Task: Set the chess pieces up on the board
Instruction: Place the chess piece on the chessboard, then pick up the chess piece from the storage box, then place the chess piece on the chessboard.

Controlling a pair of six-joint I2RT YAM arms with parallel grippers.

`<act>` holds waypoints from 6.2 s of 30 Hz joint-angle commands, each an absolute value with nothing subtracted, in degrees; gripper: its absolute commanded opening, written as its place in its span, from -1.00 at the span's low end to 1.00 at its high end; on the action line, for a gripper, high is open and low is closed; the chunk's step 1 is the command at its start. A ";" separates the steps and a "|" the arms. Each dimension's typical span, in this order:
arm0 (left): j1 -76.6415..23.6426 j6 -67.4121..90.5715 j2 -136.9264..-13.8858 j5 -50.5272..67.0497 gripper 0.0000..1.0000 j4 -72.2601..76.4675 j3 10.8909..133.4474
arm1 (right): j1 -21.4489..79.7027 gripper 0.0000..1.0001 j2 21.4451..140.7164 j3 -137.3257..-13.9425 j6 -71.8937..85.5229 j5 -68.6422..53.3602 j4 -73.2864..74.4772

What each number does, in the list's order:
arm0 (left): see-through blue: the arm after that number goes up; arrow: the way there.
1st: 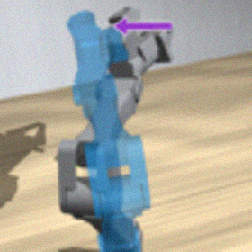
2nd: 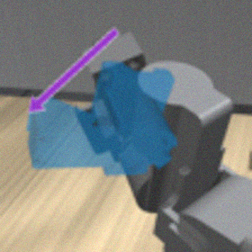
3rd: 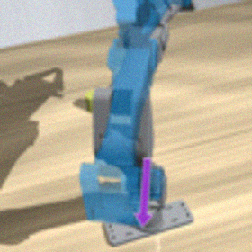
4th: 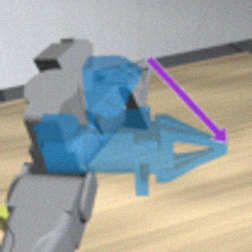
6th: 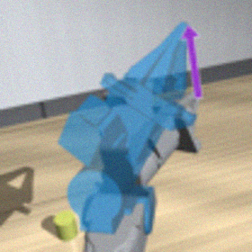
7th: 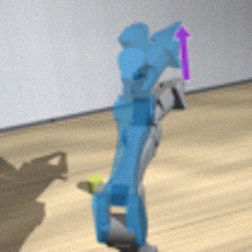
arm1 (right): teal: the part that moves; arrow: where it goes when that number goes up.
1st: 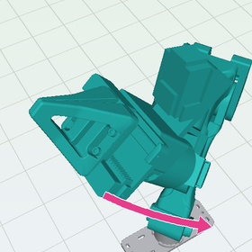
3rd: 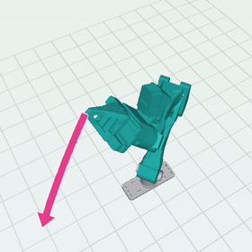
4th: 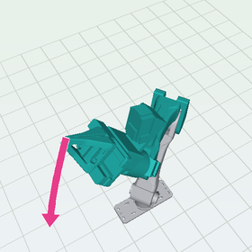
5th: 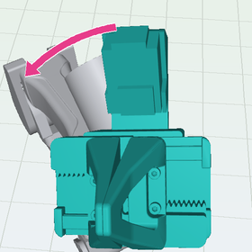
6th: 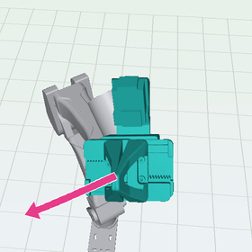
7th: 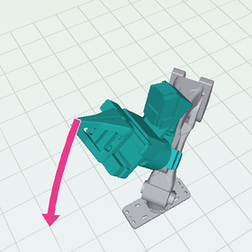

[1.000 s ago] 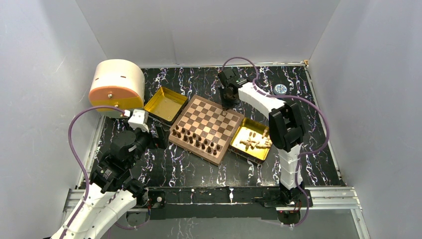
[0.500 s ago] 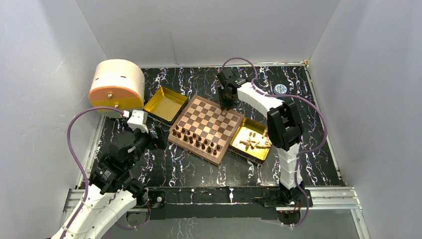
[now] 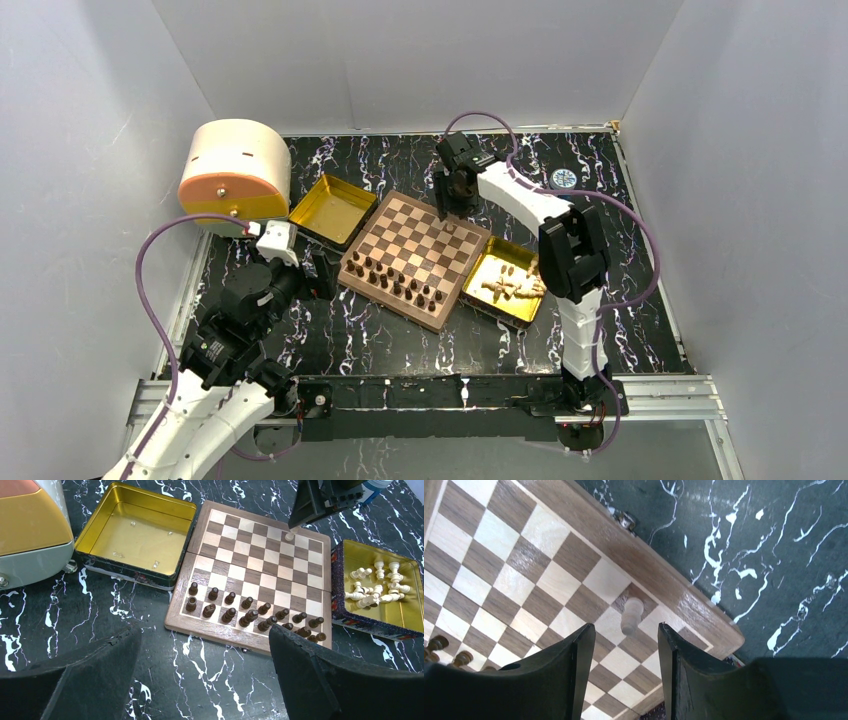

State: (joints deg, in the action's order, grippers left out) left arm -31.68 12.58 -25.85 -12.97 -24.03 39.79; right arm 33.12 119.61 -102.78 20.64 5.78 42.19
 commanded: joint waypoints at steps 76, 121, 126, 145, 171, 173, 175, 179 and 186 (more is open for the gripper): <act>-31.90 11.87 -26.65 -12.84 0.90 -22.88 39.28 | 26.94 -0.65 93.77 -62.26 23.68 14.95 32.74; -31.90 11.83 -26.75 -12.96 0.90 -22.94 39.35 | 33.19 -0.64 104.39 -86.88 19.73 4.86 39.40; -31.90 11.78 -26.20 -13.33 0.90 -22.94 39.19 | 35.53 -0.64 108.28 -89.20 19.75 6.55 40.60; -31.90 11.78 -26.21 -13.39 0.90 -22.94 39.16 | 34.75 -0.60 112.95 -92.12 20.30 10.28 45.34; -31.90 11.78 -26.10 -13.54 0.90 -22.94 39.17 | 33.48 -0.35 113.82 -92.51 20.30 8.33 46.34; -31.90 11.82 -26.10 -13.54 0.90 -22.89 39.20 | 33.44 -0.29 113.75 -92.71 20.39 8.17 46.32; -31.90 11.78 -26.19 -13.54 0.90 -22.94 39.18 | 33.46 -0.25 113.60 -92.89 20.37 7.99 46.32; -31.90 11.78 -26.37 -13.54 0.90 -22.99 39.16 | 33.42 -0.21 112.68 -93.14 20.65 8.29 46.41; -31.91 12.00 -26.46 -13.19 0.90 -22.98 39.14 | 33.48 -0.10 109.45 -92.89 21.88 10.65 46.67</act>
